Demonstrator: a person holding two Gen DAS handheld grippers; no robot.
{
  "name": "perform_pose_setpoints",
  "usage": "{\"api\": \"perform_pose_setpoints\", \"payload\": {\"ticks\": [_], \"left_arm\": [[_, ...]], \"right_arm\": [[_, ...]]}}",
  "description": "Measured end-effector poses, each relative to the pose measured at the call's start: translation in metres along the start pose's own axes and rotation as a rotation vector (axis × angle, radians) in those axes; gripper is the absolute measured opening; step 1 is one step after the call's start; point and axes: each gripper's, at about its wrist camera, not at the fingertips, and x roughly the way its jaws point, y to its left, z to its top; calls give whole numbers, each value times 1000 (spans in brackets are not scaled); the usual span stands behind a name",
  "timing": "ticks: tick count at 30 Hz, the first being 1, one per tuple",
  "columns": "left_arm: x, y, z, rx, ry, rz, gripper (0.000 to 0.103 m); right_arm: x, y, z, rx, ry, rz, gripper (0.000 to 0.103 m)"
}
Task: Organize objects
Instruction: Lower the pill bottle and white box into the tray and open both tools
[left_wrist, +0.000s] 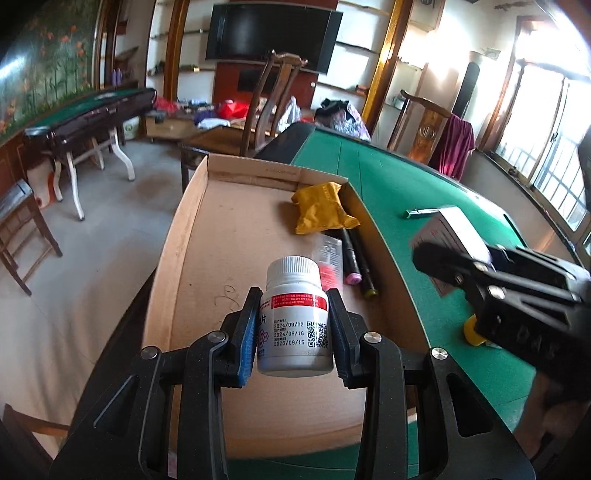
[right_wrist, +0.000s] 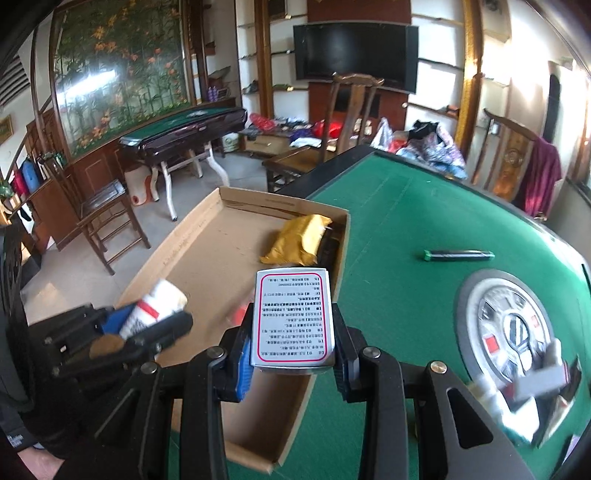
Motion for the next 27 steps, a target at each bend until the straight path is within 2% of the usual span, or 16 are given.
{"api": "perform_pose_setpoints", "payload": {"ticks": [4,6,11,18,27], "left_arm": [[12,11,15,-18,81,-55,34],[20,12,24,-10,111,-57,34],[44,12,35,-19,194,-87,34],[67,12,43,-62,239,-104,34],[80,23,46,-105,261,-105,34]], "right_arm": [[27,2,28,23,50,35,35],[50,-1,41,49,106,69,35],[93,-3,72,92,164,79,35],[146,-8,91,124,235,60,35],[168,-5,100,111,233,61,35]]}}
